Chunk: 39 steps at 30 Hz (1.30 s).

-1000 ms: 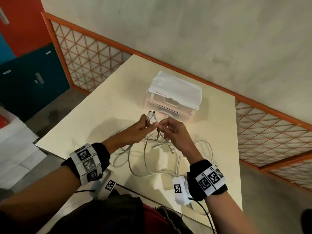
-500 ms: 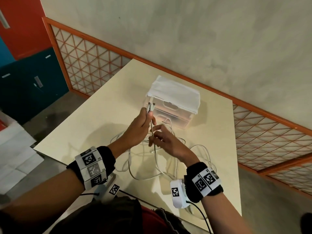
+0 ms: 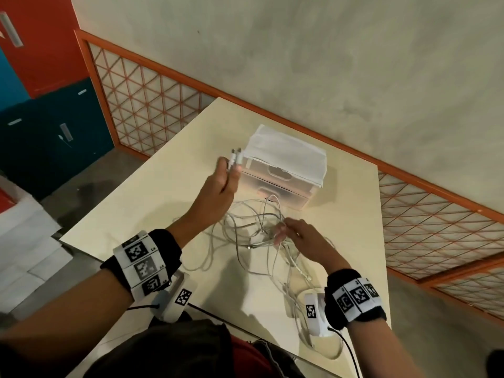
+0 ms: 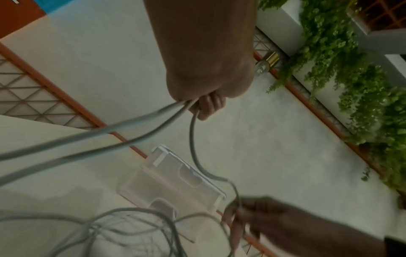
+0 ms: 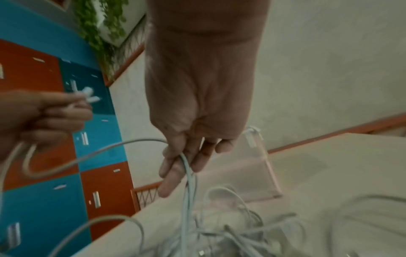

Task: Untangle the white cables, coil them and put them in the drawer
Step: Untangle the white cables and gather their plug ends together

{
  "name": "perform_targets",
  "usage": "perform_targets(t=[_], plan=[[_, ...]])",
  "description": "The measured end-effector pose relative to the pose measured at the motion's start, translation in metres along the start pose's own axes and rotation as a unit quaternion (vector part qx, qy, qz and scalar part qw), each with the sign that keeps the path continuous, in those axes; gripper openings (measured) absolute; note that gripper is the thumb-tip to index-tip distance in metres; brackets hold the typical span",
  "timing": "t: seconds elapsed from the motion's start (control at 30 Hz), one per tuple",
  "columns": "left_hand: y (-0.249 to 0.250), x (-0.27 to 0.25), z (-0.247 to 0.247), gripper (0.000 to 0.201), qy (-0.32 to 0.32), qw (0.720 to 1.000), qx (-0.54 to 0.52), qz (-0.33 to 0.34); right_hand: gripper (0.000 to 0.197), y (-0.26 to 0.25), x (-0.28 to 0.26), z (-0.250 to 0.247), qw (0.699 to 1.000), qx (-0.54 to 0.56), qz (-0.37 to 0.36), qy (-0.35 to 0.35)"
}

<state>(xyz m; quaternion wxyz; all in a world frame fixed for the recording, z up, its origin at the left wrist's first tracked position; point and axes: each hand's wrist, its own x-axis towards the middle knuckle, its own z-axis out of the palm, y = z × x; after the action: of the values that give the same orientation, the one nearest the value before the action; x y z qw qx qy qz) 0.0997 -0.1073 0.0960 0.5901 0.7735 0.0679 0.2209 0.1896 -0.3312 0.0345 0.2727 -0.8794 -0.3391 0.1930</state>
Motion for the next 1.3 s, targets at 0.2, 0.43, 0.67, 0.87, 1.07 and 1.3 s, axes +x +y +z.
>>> perform_targets(t=[0.2,0.43,0.67,0.87,1.07,1.3], plan=[[-0.013,-0.012,0.005,0.029,-0.182,0.981,0.061,-0.042,0.015,-0.073,-0.002,-0.040,0.979,0.173,-0.085,0.064],[0.004,-0.004,-0.006,0.025,-0.027,0.999,-0.024,0.004,0.031,-0.081,-0.001,-0.035,0.969,0.236,-0.066,0.040],[0.004,0.012,-0.042,0.028,0.167,0.983,-0.062,0.049,0.026,-0.009,-0.015,0.012,0.980,0.194,0.044,-0.025],[-0.026,0.008,-0.036,0.030,0.159,0.977,0.116,-0.078,0.021,-0.017,-0.016,-0.008,0.945,0.293,0.021,0.143],[-0.014,-0.003,-0.018,0.026,0.014,0.997,0.036,-0.061,0.019,-0.061,-0.005,-0.027,0.983,0.165,-0.014,0.075],[-0.012,-0.012,-0.004,0.030,-0.189,0.975,0.078,-0.082,0.014,-0.090,0.005,-0.029,0.979,0.175,-0.078,0.063]])
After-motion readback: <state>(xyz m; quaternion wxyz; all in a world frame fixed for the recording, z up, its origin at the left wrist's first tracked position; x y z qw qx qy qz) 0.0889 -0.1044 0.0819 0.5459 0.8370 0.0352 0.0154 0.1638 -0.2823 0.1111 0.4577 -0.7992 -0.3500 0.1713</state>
